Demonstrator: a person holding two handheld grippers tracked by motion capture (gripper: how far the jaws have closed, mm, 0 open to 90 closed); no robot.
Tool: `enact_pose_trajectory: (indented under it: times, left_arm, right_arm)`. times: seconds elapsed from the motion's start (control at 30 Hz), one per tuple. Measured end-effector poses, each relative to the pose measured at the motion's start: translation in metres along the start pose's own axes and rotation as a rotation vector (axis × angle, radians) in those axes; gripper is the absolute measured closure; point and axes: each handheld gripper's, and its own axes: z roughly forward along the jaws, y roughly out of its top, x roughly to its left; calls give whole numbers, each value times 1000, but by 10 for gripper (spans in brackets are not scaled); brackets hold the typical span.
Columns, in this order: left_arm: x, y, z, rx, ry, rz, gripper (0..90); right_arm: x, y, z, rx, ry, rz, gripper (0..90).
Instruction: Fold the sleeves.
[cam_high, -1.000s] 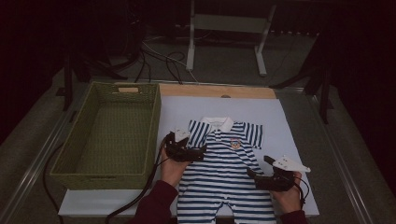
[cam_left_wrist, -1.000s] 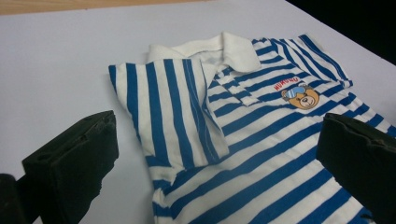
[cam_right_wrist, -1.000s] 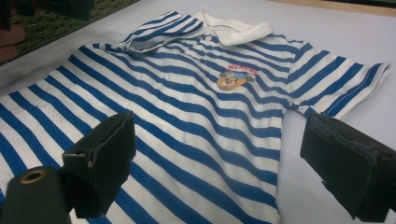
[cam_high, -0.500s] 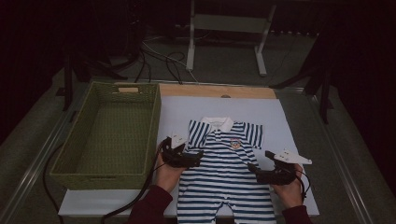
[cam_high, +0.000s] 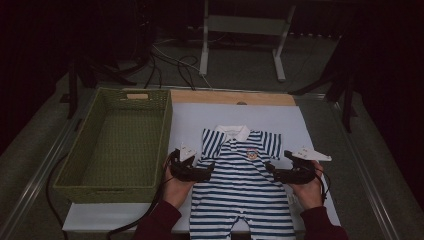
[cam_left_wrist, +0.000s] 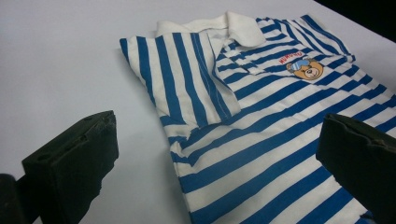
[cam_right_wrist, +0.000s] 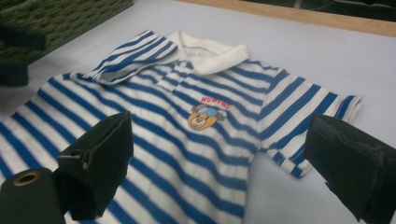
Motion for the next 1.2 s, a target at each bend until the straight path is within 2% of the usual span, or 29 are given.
enact_pose_trajectory:
  times: [0.13,0.3,0.4,0.67,0.9,1.2]
  left_arm:
    - [0,0,2,-3,10,4,0]
    - [-1,-1,6,-18,8,-11,0]
    - [-3,0,6,-21,5,-2,0]
    - [-4,6,1,-35,-1,3,0]
    - [-5,8,0,-38,-3,1,0]
    - [-5,8,0,-38,-1,-1,0]
  right_arm:
    - [-5,6,5,14,-16,31,88]
    - [-3,15,9,8,-42,9,88]
    - [-1,21,11,8,-53,-2,88]
    - [0,34,18,-8,-67,17,88]
    - [1,37,28,-12,-64,33,88]
    - [-6,38,46,19,-71,61,90]
